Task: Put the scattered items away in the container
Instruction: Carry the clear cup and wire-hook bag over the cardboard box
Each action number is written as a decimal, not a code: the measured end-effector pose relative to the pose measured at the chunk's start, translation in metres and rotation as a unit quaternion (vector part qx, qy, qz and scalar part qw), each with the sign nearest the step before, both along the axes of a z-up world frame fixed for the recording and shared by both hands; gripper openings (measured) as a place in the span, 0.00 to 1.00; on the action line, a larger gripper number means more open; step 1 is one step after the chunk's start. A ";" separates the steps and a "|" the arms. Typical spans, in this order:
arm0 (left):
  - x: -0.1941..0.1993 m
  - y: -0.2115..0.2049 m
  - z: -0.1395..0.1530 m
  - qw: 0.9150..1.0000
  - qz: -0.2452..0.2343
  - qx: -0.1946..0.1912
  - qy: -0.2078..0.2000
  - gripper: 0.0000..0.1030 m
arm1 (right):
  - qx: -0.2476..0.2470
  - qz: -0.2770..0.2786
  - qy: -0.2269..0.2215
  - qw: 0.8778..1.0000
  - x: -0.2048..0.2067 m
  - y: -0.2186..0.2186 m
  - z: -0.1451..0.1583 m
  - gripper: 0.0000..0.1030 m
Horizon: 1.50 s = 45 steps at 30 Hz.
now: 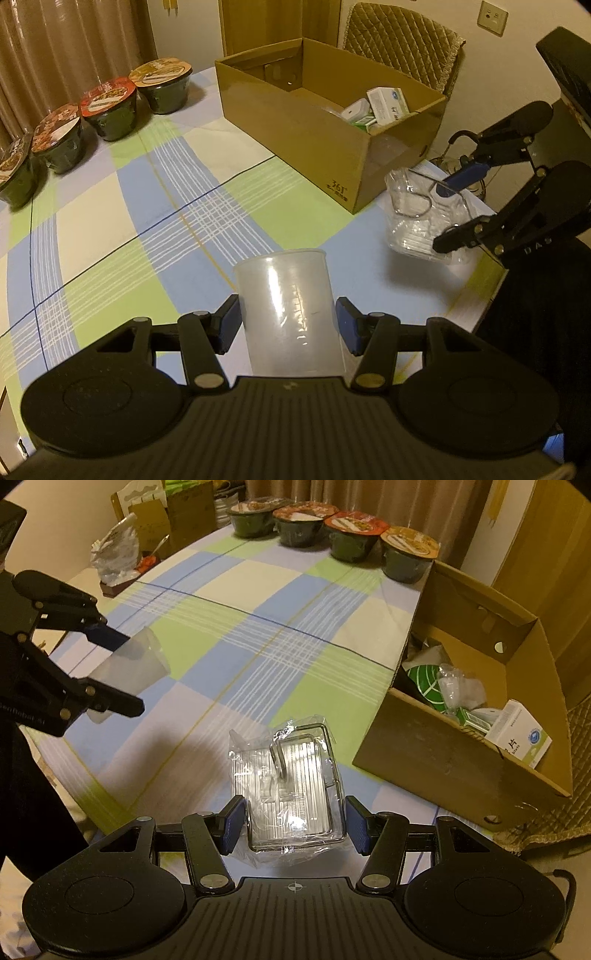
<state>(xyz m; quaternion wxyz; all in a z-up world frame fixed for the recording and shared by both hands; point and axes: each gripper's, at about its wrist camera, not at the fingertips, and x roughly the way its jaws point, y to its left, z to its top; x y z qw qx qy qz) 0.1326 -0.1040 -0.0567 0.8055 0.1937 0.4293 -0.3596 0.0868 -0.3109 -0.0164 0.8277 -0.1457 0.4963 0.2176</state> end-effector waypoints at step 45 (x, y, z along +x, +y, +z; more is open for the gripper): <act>0.070 -0.190 0.092 0.992 -0.105 -0.053 -0.049 0.49 | 0.003 -0.105 -0.088 0.991 0.078 -0.128 0.104 0.58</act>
